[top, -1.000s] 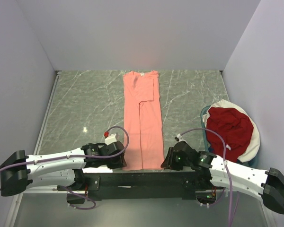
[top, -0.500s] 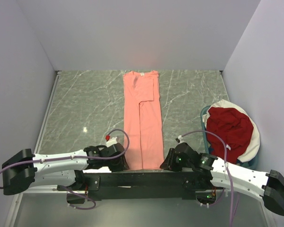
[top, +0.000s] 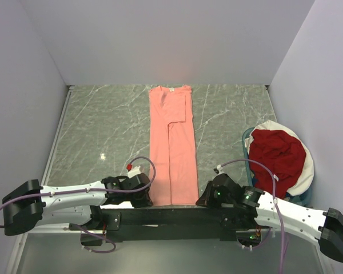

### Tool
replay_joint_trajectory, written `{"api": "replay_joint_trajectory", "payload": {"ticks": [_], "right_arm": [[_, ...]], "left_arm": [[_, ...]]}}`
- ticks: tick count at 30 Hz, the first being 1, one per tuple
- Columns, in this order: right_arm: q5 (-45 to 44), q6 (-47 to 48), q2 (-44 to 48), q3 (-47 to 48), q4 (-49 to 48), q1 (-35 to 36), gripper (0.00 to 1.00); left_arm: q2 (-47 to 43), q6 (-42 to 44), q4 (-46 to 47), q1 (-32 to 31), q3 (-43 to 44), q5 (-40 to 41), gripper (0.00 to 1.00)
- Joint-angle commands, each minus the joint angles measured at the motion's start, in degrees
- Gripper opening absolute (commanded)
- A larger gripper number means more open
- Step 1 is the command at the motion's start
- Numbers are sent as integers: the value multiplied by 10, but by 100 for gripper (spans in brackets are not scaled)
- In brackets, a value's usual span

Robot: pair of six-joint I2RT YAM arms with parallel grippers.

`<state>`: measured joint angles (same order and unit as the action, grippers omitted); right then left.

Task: Fold and stack the t-shirts
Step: Fold the tshirt

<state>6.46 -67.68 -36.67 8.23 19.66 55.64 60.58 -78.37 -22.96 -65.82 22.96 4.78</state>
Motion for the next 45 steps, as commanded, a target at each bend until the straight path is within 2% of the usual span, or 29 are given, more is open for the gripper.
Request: {"api": "replay_joint_trajectory", "payload": {"ticks": [1,6,8,12,15,18,22,26,31,34,35,45], "right_arm": [[-13,4,15,10,33,5,8],[-18,4,31,32,38,5,2],[-20,8,32,39,38,4,1],[-34,22,28,78,54,5,0],[-57,40,20,115,70,4,0],[-100,66,-5,168,80,0,0],[-123,112,-80,230,54,-40,0],[-77,168,-163,287,-8,-139,0],[-77,209,-286,365,-38,-197,0],[-67,227,-352,409,-52,-236,0],[-50,241,-397,453,-57,-259,0],[-6,272,-579,579,-58,-319,0]], "left_arm": [[-2,5,-24,2,5,1,7],[-14,16,-32,2,27,1,4],[-16,23,-37,2,35,5,1],[-11,40,-47,3,64,15,1],[-4,69,-56,24,94,21,1],[8,110,-51,70,123,9,1],[58,164,-47,137,178,13,1],[115,206,-45,197,239,17,1],[186,226,-17,269,317,8,1],[265,236,-20,295,379,8,1],[306,243,-26,311,436,11,1],[447,262,-60,368,568,27,1]]}}
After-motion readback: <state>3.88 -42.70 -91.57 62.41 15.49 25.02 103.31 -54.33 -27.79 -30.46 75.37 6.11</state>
